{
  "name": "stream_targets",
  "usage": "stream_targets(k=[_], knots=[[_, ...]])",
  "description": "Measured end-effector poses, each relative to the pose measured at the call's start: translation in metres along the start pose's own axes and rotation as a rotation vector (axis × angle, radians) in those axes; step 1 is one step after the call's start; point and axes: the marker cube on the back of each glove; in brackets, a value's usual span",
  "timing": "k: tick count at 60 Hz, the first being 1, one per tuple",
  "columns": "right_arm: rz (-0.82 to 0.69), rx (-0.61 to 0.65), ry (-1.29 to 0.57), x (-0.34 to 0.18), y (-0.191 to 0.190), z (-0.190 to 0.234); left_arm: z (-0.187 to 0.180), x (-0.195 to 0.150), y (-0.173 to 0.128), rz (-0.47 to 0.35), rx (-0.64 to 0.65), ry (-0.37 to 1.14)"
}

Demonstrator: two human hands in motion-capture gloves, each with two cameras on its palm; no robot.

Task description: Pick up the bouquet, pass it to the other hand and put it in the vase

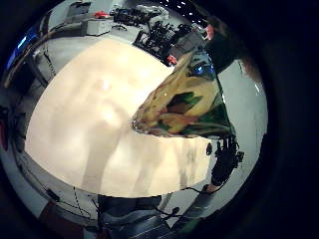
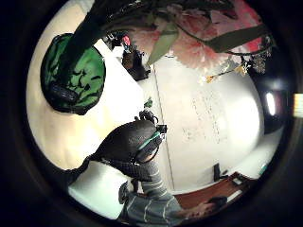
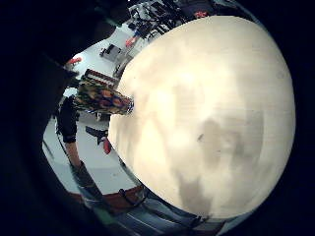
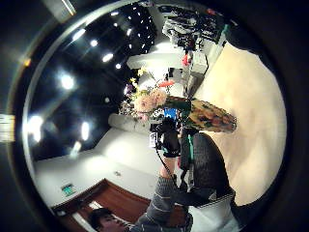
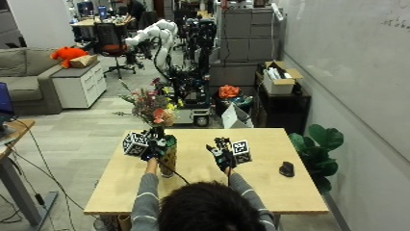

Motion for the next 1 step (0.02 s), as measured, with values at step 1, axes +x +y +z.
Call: stream_targets(k=[1], knots=[[0.026,0.000,0.007,0.0005,0.0005,0.0000,-0.0003,-0.0035,-0.0021,0.032,0.022,0.003]])
